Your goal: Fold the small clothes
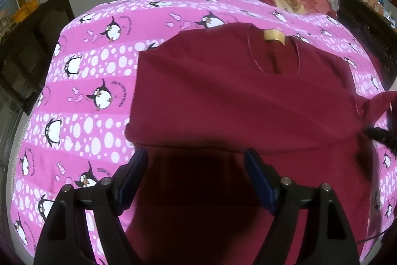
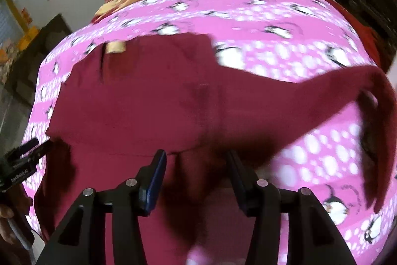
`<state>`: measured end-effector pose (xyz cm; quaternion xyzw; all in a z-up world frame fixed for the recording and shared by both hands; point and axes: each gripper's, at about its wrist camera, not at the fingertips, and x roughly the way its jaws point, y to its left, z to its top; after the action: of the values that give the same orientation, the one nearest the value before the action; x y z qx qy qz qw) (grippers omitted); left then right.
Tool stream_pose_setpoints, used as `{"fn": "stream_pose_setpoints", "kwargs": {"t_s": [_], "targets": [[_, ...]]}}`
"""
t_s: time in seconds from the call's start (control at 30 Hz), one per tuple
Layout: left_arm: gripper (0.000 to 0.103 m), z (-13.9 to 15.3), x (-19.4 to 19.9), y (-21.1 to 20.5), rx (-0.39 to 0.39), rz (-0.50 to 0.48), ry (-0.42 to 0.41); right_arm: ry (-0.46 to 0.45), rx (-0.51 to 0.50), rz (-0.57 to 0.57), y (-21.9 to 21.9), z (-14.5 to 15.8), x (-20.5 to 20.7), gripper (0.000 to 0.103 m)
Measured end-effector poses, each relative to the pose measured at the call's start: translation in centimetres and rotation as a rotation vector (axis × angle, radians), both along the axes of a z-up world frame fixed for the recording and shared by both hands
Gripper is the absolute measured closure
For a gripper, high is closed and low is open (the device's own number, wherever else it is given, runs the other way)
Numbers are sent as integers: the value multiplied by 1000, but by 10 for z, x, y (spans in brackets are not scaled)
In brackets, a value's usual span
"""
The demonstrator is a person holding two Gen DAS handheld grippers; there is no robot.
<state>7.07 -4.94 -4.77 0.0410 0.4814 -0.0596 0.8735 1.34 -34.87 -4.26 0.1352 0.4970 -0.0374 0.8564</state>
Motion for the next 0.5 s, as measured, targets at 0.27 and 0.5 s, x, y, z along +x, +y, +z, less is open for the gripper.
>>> {"fn": "stream_pose_setpoints", "kwargs": {"t_s": [0.27,0.5], "targets": [[25,-4,0,-10,-1,-21,11,-34,31,-260,-78,23,-33,33],[25,-8,4,-7,-14,-9,24,-31,-131,-329,-115,45,-71,30]]}}
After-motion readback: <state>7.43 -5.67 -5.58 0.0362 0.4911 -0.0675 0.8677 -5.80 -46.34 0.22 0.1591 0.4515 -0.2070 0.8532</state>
